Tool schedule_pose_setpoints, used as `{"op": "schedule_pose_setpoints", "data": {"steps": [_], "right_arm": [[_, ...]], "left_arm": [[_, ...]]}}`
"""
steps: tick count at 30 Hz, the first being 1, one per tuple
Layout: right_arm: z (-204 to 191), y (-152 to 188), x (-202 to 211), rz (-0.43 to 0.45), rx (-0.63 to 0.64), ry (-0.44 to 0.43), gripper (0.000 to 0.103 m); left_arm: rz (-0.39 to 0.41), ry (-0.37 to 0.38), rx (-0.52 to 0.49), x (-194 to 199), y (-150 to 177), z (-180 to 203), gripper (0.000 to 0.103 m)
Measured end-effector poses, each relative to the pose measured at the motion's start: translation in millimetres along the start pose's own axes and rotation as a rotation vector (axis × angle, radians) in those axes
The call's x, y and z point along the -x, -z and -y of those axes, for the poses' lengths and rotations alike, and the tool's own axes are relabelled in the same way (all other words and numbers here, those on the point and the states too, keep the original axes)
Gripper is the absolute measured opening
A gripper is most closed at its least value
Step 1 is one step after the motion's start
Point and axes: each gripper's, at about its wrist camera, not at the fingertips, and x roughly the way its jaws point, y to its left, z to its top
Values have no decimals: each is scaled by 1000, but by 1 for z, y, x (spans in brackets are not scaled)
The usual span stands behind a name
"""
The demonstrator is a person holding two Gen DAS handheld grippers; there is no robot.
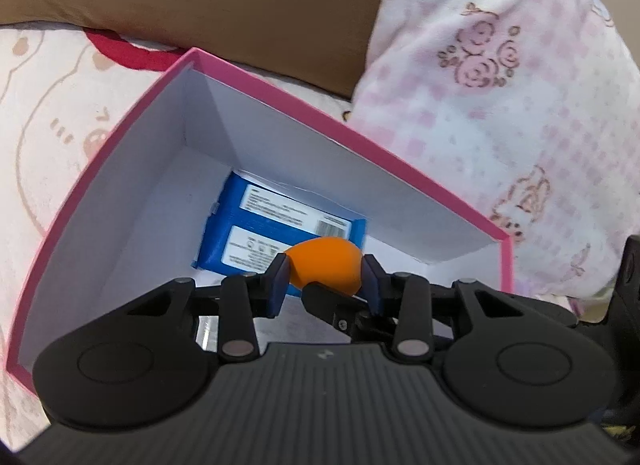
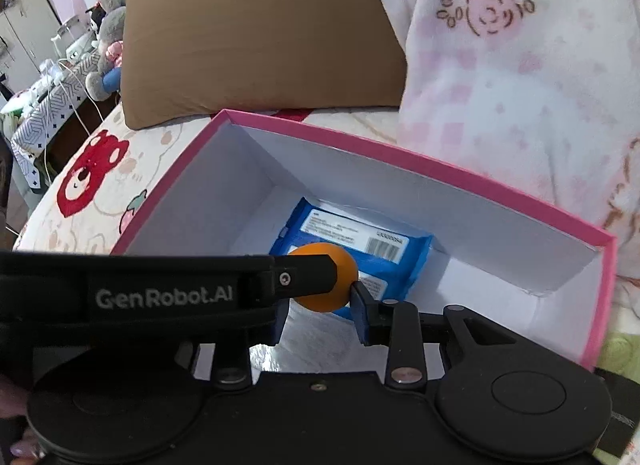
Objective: Organize objects
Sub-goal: 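Lower the orange sponge into the pink box and open the left gripper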
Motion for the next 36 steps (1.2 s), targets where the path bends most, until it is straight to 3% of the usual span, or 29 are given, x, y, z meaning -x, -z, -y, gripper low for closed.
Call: {"op": "schedule_pose_setpoints", "data": {"steps": [9,16,23,28,36], "right_arm": [[2,2,-14,12,29,17,40],[13,4,-15,-18,-10,-42,40],[17,7,-11,-28,-6,-47,40],[12,9,-8,-23,80,-16,40],[10,15,17,1,117,-24,40]], "left_arm": [[31,8,45,-13,3,-12,37],[28,-30,21,-21,6,-7,35],[52,-27,23,-14,5,-9,35],[70,-23,23,-8,7,-8,36],[52,-43,58,-2,12,-9,36]]}}
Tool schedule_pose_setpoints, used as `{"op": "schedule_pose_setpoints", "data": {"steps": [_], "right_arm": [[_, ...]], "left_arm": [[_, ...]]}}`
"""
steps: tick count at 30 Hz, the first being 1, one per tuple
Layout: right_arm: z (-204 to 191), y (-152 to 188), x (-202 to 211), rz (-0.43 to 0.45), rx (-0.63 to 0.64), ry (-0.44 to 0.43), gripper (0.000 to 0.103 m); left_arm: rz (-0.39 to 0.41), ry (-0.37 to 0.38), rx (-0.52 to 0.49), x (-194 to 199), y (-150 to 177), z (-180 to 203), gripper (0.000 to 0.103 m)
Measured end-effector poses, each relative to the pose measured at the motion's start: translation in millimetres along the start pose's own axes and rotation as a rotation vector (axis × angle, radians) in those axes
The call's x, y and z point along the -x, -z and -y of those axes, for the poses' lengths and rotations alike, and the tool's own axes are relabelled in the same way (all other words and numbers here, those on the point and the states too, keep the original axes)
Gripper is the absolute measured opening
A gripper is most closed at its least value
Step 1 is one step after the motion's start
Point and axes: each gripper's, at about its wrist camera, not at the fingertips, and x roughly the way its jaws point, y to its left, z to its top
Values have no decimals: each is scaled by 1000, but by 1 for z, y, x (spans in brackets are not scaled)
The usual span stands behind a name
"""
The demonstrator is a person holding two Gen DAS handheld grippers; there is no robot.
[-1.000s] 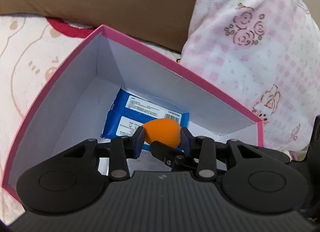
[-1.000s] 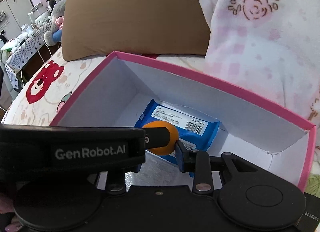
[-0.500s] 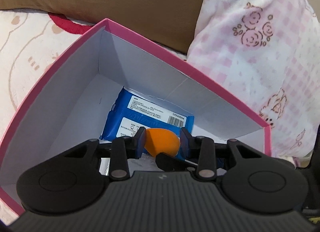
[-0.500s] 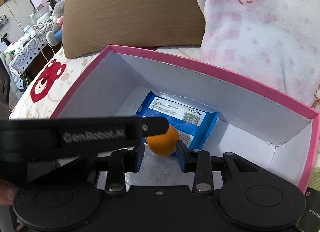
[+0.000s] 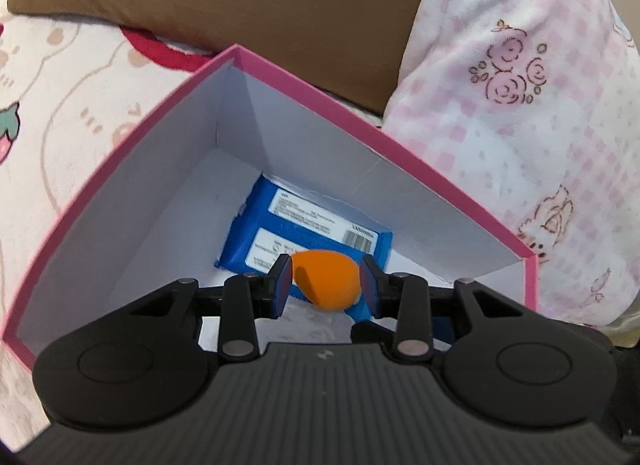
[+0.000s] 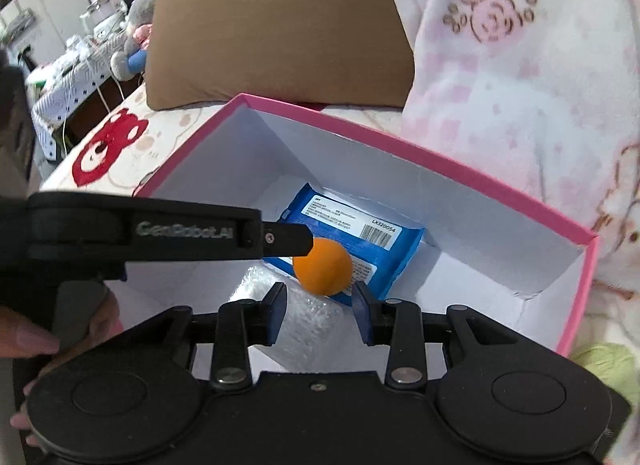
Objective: Organize objects
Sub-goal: 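Lower the orange sponge into the pink box and open the left gripper, then raise the left tool out of the box and move toward the green yarn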
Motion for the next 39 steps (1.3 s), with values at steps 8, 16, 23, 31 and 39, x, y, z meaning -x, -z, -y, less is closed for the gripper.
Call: {"op": "schedule_pose_setpoints", "data": {"steps": [8,16,23,31,39], "right_arm": [[-9,12,42,52,30,3,46],[-17,32,82,98,22,39,58],[-29,49,117,119,55,27,58],[-44,64,158,172,69,35,68],[-56,71,204,227,111,25,80]], "left_arm": [[-16,-70,-71,29,11,16,38],[-62,-93,-102,64,23,36,41],[-71,-61,-161,103,26,61,44],[-56,-68,-283,151,39,85,50],[-51,-82,-365,184,54,96,54]]}}
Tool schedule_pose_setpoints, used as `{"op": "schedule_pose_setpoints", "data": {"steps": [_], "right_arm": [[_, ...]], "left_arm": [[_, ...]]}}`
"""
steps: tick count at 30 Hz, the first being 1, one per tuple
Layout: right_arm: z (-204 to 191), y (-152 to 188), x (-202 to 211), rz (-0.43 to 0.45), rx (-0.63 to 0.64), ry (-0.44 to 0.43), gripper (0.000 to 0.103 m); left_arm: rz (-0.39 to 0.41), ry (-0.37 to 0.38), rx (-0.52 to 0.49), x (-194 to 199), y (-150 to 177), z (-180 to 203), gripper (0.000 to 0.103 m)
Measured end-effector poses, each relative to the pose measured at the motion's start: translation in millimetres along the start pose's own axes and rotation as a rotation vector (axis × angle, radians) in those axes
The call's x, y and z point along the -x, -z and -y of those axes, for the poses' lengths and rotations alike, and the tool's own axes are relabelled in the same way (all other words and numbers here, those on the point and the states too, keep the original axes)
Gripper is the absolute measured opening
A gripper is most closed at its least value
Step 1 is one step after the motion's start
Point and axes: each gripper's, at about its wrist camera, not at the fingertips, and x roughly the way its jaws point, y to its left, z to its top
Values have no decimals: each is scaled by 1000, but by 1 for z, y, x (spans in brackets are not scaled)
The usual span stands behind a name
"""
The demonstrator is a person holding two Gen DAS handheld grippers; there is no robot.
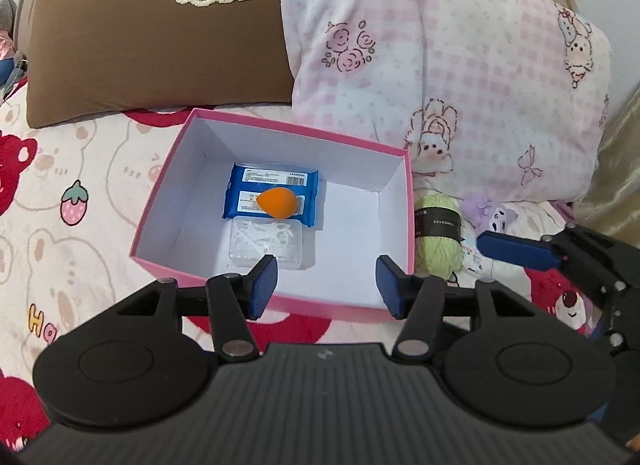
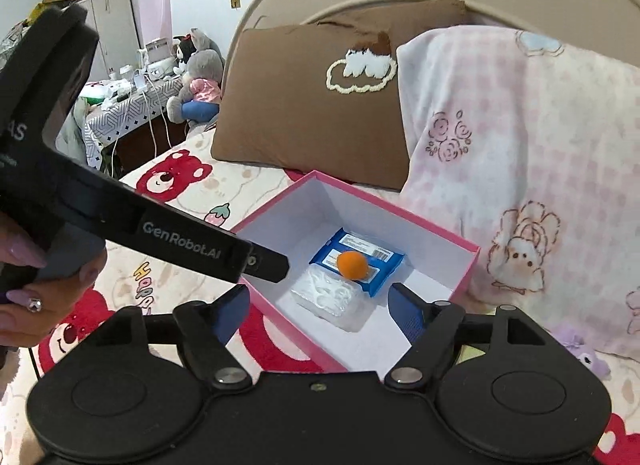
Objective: Organize objects
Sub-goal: 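Raise the left tool out of the box and move toward the green yarn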
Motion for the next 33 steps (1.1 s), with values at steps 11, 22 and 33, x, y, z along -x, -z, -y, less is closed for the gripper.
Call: {"op": "schedule_pose_setpoints", "data": {"steps": [11,22,33], "right_arm": [[-1,21,63,24,35,-14,80],[14,55,96,5,40,44,80],[24,94,113,-32,25,63,80]], "left_arm": [[50,16,-133,48,28,35,72],[33,36,-247,62,62,63,74],[-17,99,-274,66,88,81,78]]}}
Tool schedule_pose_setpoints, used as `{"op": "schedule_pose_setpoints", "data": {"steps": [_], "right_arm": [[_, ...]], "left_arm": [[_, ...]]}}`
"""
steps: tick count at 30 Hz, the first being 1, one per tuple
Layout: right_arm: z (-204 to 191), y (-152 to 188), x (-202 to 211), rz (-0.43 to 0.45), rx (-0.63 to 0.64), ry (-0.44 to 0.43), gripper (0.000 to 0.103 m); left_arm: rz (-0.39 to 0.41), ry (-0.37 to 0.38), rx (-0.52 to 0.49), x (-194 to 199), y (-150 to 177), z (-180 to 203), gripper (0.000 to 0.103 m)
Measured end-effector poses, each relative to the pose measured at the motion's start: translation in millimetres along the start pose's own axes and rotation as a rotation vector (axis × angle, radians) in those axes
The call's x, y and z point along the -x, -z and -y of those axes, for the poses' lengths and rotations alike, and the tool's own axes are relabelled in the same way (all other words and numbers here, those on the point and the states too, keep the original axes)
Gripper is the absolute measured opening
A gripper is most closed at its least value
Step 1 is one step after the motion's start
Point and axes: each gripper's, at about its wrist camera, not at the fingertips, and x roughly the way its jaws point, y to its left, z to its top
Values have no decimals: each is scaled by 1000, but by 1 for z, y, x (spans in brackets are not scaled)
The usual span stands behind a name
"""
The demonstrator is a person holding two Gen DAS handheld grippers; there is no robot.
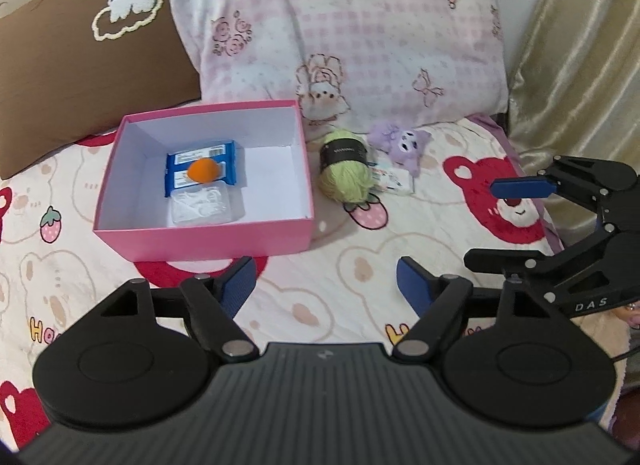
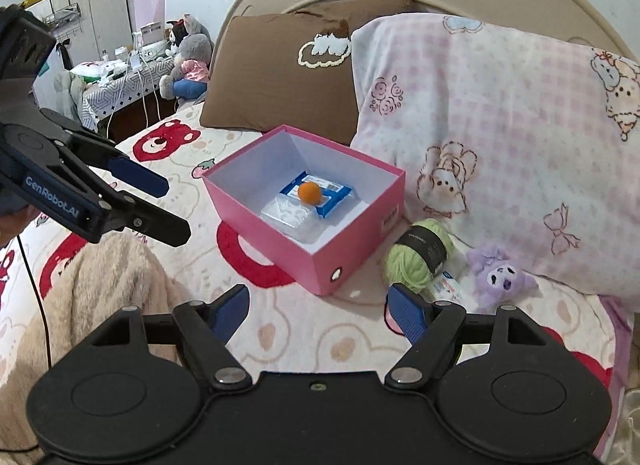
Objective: Organize objects
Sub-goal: 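Raise the left tool out of the box and move toward the green yarn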
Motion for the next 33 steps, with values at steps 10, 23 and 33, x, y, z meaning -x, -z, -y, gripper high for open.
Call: {"op": "schedule_pose_setpoints", "data": {"steps": [10,23,33], "right_arm": [[-1,24,14,64,83,-45,81],[16,40,-28,95,262,38,81],[36,52,-73,94,353,44,81]], "left_arm": [[-1,45,-19,-16,17,26,88],[-10,155,108,-77,10,38,95],[73,126,139,-115,-9,50,99]]}}
